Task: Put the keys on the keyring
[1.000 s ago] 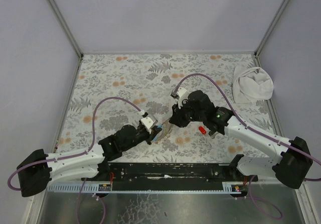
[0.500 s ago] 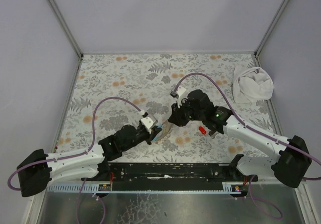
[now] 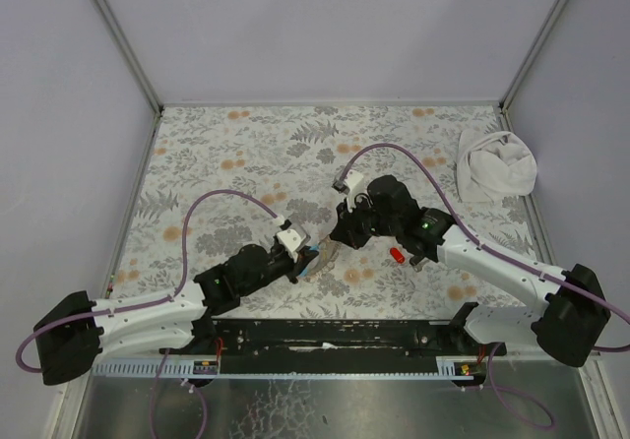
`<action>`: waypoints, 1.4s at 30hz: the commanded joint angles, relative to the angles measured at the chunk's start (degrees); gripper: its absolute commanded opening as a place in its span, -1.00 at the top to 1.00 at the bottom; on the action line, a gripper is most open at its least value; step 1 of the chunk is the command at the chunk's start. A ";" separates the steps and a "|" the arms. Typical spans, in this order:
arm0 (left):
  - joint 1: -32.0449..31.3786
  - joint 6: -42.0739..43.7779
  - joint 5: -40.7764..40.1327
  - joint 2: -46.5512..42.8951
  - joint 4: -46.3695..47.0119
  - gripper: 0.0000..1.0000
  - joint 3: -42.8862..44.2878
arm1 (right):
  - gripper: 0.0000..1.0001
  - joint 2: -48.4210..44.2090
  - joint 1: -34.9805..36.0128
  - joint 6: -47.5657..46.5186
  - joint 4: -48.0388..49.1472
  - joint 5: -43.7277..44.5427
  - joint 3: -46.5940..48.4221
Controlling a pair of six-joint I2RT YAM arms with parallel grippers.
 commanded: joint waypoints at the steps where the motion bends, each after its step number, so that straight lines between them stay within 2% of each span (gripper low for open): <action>1: -0.13 -0.56 1.47 0.77 3.66 1.00 1.04 | 0.91 -0.49 -0.42 -2.15 3.61 -1.88 1.08; 3: -0.13 -1.08 1.31 0.76 3.83 1.00 1.04 | 0.99 -0.98 -0.43 -3.34 3.92 -1.94 0.75; 9: -0.05 -3.34 0.80 1.29 4.62 0.99 0.94 | 1.00 -3.99 -0.42 -7.92 9.05 -0.79 -3.42; 17: -0.13 -9.89 2.62 1.03 6.69 0.86 0.04 | 1.00 -7.16 -0.42 -13.52 23.57 -1.26 -11.66; 23: -0.06 -13.66 4.30 1.95 9.46 0.77 -1.48 | 1.00 -6.46 -0.42 -15.91 29.63 -2.74 -13.22; 28: -0.11 -13.35 1.70 1.02 6.82 0.76 -1.21 | 1.00 -5.24 -0.42 -17.38 24.66 -1.91 -9.33; 34: -0.13 -7.29 3.94 1.78 0.39 0.92 2.93 | 1.00 -0.14 -0.42 -22.15 11.76 -5.64 -0.30; 42: -0.21 -3.63 3.78 2.62 -5.92 0.96 7.86 | 1.00 3.24 -0.47 -24.21 5.42 -6.63 4.86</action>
